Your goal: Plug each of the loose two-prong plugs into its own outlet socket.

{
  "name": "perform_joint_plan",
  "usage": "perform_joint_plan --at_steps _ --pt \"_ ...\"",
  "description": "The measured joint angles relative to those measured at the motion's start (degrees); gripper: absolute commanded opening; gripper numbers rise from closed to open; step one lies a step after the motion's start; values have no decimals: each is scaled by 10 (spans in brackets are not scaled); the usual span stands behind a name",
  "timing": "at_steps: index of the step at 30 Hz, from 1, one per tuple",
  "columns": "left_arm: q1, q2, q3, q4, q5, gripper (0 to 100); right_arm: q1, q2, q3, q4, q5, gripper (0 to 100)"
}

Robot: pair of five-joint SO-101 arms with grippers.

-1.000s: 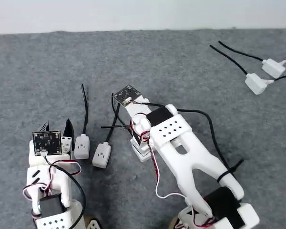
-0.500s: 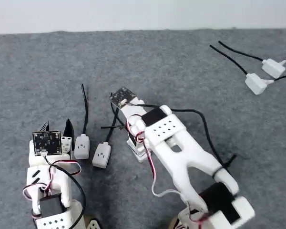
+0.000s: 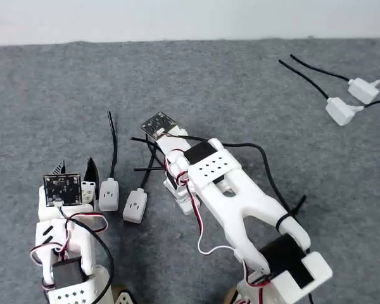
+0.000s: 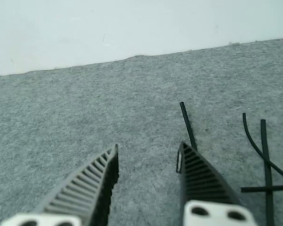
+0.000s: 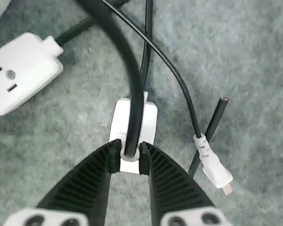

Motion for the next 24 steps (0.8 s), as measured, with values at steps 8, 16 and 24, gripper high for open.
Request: perform_joint_plan --at_steps 8,16,24 --pt "0 0 0 0 0 192 0 2 0 -1 0 8" --pt "0 0 0 0 0 192 0 2 -1 18 -1 8" --pt "0 0 0 0 0 192 15 2 -1 28 2 8"
